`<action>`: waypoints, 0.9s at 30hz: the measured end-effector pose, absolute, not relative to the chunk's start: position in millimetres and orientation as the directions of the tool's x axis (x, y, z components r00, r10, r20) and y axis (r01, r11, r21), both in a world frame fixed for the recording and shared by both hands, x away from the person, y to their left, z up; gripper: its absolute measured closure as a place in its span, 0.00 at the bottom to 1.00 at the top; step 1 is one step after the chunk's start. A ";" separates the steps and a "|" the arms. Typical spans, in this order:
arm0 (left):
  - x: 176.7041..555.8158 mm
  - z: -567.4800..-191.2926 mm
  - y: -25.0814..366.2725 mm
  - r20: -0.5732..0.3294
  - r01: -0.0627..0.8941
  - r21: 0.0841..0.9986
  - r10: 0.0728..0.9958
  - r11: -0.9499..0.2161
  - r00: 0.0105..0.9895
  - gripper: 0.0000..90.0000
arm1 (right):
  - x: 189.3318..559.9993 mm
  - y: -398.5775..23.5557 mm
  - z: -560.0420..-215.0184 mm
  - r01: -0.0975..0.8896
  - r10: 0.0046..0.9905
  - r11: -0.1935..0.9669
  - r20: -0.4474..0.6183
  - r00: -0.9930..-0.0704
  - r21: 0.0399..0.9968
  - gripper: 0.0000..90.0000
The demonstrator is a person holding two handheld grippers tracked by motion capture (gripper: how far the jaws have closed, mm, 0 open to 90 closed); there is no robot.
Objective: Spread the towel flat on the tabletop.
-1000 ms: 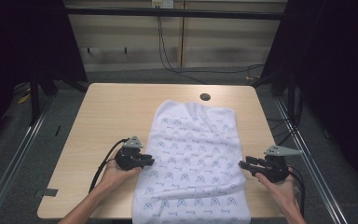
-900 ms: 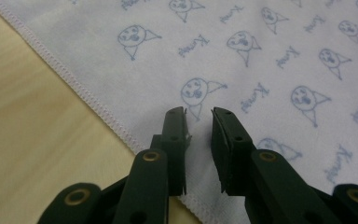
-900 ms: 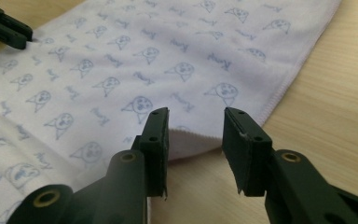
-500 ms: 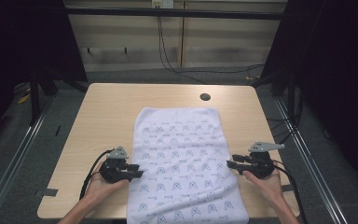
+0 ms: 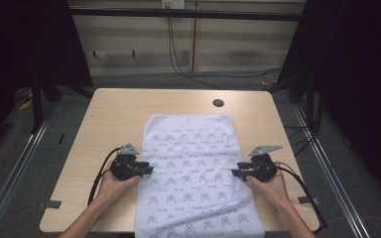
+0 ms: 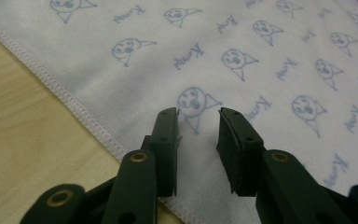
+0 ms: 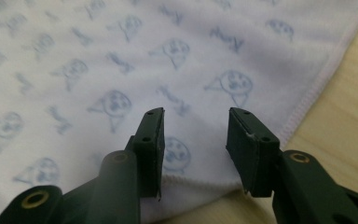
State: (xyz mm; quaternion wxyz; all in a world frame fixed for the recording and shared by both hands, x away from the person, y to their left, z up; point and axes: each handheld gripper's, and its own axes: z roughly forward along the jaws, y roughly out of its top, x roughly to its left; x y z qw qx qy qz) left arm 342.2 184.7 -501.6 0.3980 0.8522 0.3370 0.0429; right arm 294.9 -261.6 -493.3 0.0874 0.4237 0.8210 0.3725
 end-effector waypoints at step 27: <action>269.9 -496.2 175.8 -0.248 0.471 0.663 0.422 -0.582 0.872 0.94 | 173.7 -297.9 -488.6 0.674 0.740 0.436 0.189 -0.645 0.596 0.97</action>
